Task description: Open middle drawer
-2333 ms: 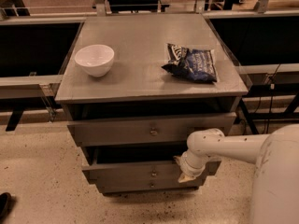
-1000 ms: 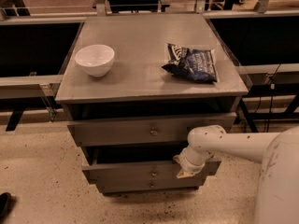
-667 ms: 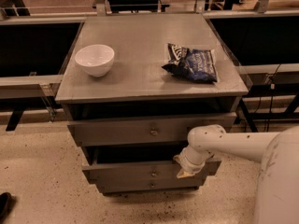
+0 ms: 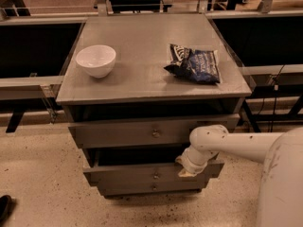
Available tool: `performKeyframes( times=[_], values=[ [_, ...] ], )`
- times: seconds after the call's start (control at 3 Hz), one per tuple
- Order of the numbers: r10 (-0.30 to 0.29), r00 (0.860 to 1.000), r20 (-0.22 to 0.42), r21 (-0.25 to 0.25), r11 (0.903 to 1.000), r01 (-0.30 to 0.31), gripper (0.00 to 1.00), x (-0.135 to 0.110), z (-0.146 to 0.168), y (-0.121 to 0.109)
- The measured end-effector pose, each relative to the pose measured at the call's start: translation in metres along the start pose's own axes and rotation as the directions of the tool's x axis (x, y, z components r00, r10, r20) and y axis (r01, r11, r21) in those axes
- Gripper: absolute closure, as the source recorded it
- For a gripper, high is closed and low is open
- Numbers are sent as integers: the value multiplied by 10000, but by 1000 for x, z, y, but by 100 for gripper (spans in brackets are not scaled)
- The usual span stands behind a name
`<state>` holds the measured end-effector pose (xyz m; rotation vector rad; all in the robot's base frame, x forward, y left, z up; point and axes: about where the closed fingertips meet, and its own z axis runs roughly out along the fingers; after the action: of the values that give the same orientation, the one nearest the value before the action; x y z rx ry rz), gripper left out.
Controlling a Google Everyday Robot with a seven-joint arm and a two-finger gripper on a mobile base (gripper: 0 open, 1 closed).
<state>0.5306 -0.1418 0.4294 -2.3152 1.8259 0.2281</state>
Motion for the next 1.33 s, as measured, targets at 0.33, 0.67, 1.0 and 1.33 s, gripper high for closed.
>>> performKeyframes(
  times=[0.33,0.67,1.0,1.33],
  values=[
    [0,10000,0,0,10000,0,67,0,0,0],
    [0,10000,0,-1,10000,0,44,0,0,0],
    [0,10000,0,-2,10000,0,47,0,-2,-4],
    [0,10000,0,-2,10000,0,69,1,-3,-7]
  ],
)
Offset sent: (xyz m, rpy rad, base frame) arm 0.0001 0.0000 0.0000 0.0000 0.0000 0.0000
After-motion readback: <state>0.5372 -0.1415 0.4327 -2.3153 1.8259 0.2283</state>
